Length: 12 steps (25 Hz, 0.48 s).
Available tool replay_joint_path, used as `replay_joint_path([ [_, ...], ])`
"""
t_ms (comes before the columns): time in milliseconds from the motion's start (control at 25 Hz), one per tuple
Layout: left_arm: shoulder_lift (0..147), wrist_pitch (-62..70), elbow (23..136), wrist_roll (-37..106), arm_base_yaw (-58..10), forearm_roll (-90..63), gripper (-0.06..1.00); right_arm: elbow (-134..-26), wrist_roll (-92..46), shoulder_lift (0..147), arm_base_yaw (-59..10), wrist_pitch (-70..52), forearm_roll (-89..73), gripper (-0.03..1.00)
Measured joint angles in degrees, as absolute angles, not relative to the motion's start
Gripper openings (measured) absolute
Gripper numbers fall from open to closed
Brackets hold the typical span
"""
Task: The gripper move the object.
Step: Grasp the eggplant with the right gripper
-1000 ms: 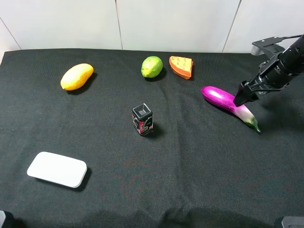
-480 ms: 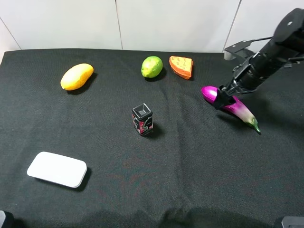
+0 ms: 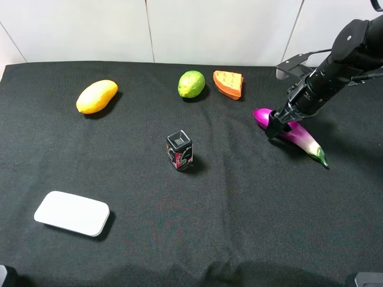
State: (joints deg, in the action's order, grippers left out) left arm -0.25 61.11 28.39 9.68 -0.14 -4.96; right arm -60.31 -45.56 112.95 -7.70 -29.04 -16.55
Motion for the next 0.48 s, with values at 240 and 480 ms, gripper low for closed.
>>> replay_joint_path([
  [240, -0.25, 61.11, 28.39, 9.68, -0.14, -4.96, 0.98, -60.31, -44.17, 113.2, -7.7, -29.04, -15.12, 0.69],
  [480, -0.25, 61.11, 28.39, 9.68, -0.14, -4.96, 0.98, -60.31, -44.13, 113.2, -7.7, -29.1, -14.85, 0.48],
])
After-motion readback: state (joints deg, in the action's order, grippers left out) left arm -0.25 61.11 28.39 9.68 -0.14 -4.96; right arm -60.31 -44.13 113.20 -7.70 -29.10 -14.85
